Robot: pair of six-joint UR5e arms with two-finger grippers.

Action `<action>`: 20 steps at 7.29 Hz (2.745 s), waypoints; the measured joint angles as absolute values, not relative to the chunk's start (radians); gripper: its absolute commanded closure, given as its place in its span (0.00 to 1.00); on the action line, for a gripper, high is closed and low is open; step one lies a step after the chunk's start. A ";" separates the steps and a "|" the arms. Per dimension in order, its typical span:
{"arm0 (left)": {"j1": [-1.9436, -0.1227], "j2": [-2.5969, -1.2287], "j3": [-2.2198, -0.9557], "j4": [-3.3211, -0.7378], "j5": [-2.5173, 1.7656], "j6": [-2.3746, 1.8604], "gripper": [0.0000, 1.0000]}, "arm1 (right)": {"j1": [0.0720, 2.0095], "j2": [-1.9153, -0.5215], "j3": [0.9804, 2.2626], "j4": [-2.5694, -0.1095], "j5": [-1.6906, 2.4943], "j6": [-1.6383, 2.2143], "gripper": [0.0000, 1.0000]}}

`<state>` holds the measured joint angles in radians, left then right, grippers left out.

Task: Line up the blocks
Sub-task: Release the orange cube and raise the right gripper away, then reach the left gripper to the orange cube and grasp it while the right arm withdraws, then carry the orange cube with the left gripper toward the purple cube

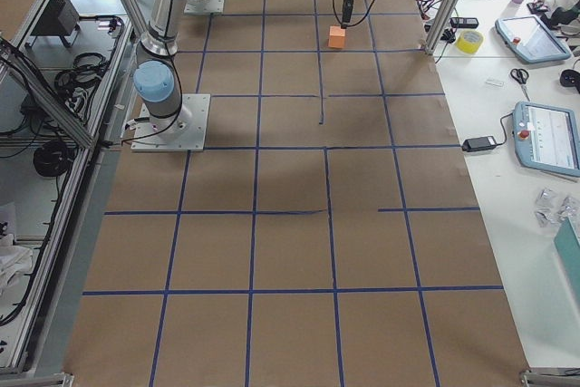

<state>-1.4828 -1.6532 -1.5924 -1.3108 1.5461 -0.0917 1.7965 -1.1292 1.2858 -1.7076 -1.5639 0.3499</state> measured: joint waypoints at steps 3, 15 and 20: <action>-1.612 -1.821 -1.588 -1.110 1.509 -0.196 0.00 | 1.702 -1.346 1.480 -1.729 -1.569 0.262 0.00; -1.838 -2.215 -1.487 -0.961 1.531 -0.269 0.00 | 1.548 -1.427 1.554 -1.758 -1.542 0.044 0.00; -1.847 -2.218 -1.485 -0.974 1.534 -0.274 0.81 | 1.519 -1.465 1.572 -1.721 -1.533 -0.052 0.00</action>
<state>-1.8466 -2.2183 -1.4845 -0.9736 1.5341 -0.2740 1.5191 -1.4651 1.5719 -1.7209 -1.5330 -0.0517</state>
